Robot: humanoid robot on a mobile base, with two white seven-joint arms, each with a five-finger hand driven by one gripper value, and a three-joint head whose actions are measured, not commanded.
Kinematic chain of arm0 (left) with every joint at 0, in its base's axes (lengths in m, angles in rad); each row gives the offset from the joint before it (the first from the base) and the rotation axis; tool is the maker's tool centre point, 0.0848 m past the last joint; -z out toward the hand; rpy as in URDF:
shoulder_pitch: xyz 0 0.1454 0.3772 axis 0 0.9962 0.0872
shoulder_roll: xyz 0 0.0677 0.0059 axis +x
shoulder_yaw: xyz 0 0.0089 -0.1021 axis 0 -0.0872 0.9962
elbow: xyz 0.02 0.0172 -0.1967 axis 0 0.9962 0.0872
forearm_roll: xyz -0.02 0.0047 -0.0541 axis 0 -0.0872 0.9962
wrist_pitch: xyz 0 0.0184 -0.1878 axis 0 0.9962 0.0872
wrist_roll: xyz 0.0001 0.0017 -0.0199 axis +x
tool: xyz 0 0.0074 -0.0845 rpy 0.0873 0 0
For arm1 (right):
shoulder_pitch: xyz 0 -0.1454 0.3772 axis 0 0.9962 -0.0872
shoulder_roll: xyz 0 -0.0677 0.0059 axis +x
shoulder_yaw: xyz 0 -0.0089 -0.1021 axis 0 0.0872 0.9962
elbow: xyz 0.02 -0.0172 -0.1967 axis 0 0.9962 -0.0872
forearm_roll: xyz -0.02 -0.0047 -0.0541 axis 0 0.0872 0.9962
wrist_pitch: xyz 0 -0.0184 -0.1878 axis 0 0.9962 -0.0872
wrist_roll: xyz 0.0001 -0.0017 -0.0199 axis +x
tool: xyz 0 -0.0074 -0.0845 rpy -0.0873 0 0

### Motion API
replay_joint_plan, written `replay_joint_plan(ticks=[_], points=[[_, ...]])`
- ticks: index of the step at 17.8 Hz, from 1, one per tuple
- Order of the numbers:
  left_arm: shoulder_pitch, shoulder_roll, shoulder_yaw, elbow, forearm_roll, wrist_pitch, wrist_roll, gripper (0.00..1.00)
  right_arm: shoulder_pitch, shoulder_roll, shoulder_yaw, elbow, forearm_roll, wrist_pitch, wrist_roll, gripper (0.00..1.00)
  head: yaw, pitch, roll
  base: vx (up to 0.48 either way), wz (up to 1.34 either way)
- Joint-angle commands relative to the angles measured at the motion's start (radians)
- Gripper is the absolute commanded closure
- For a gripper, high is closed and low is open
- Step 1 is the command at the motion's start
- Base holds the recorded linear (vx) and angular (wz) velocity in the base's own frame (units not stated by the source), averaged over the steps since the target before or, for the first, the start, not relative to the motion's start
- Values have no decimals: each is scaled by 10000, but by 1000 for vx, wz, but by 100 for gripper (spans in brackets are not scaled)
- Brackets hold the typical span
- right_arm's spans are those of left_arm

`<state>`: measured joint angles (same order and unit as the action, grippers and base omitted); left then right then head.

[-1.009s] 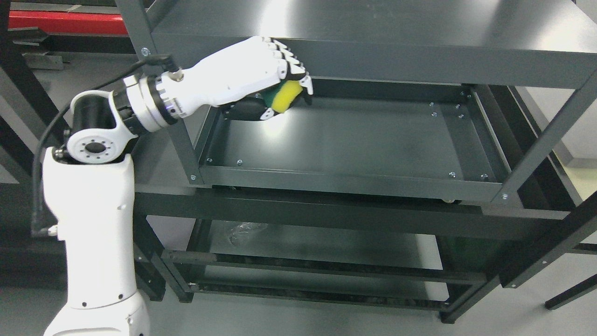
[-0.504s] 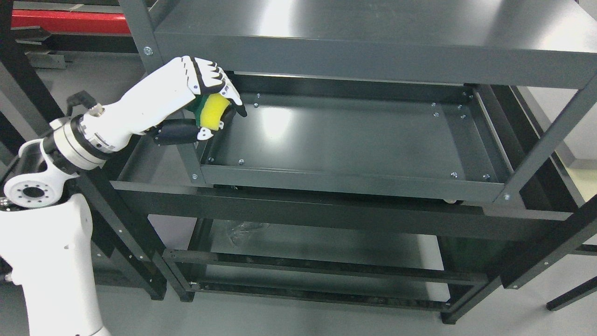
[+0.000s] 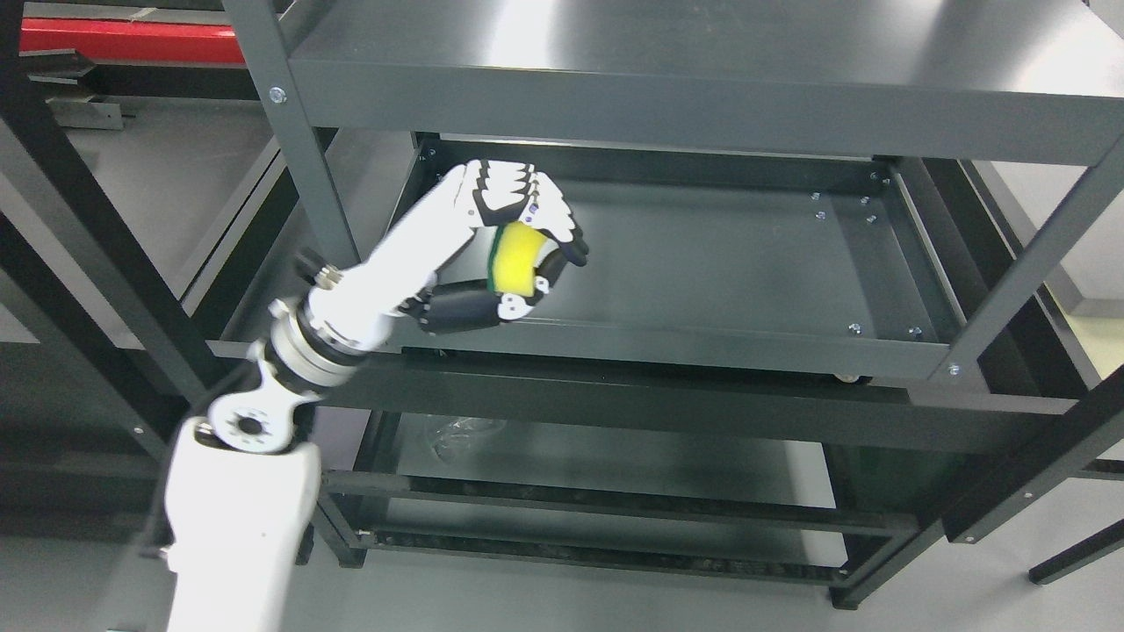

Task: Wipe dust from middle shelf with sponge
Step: 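Withdraw the left hand holding the sponge down out of the shelf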

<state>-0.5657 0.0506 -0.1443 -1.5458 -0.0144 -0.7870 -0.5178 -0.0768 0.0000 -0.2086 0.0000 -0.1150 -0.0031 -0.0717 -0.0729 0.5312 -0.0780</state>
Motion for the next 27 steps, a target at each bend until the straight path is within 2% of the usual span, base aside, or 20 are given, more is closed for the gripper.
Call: replay_joint_plan(ticks=[1,2,4,5,8,9,11,16,17,19,21,27], points=[[2063,-332,-4905,1377,373,1312,5907,99,1,-175,0,-174,0,736,-4,0,0,0,0,0,0],[2371,-332,-5014,1468,374,1745,7707,99,1,-175,0,-174,0,736,-4,0,0,0,0,0,0],[2725,-332,-4696,1484,389,1796,9526,100,1,-175,0,-174,0,751,-4,0,0,0,0,0,0],[3061,-332,-3995,1362,389,1796,9687,100,1,-175,0,-174,0,736,-4,0,0,0,0,0,0],[3966,-332,-1985,812,389,2284,9643,100,1,-175,0,-174,0,736,-4,0,0,0,0,0,0],[4258,-332,-1674,566,404,2469,9612,100,1,-175,0,-174,0,736,-4,0,0,0,0,0,0],[4628,-332,-1503,28,405,2609,9520,100,1,-175,0,-174,0,736,-4,0,0,0,0,0,0],[4232,-332,-1060,-647,405,3420,9382,100,1,-175,0,-174,0,736,-4,0,0,0,0,0,0],[4048,-332,-830,-724,405,3802,9002,100,1,-175,0,-174,0,736,-4,0,0,0,0,0,0],[3374,-46,57,-725,496,5713,7411,100,1,-175,0,-174,0,736,-4,0,0,0,0,0,0],[3188,-46,688,-893,497,6732,6501,100,1,-175,0,-174,0,736,-4,0,0,0,0,0,0],[3157,-332,768,-1460,619,6215,6206,100,1,-175,0,-174,0,736,-4,0,0,0,0,0,0]])
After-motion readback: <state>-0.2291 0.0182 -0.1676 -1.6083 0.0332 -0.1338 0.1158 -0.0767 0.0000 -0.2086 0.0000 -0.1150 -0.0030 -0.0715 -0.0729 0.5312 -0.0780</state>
